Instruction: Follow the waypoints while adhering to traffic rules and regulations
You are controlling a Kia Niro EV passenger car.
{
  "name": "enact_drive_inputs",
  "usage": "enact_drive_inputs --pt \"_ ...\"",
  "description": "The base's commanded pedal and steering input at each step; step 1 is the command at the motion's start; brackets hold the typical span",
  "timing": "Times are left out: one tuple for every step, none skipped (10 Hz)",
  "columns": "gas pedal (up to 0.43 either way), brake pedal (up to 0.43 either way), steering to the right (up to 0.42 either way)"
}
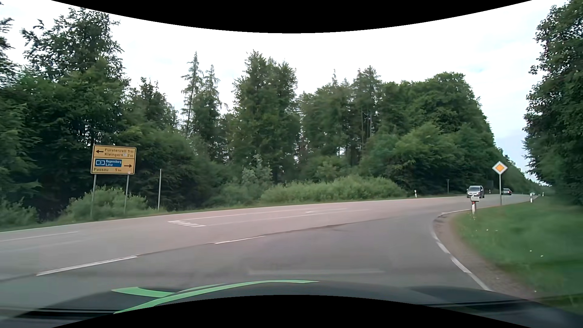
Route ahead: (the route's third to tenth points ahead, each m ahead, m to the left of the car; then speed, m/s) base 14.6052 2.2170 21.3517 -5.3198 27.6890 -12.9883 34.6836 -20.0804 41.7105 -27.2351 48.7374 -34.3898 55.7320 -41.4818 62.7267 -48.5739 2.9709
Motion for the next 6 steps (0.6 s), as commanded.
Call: enact_drive_inputs --pt "0.0 0.213 0.123" --pt "0.0 0.213 0.128" --pt "0.0 0.213 0.139" --pt "0.0 0.213 0.148" --pt "0.0 0.213 0.151" --pt "0.0 0.213 0.151"
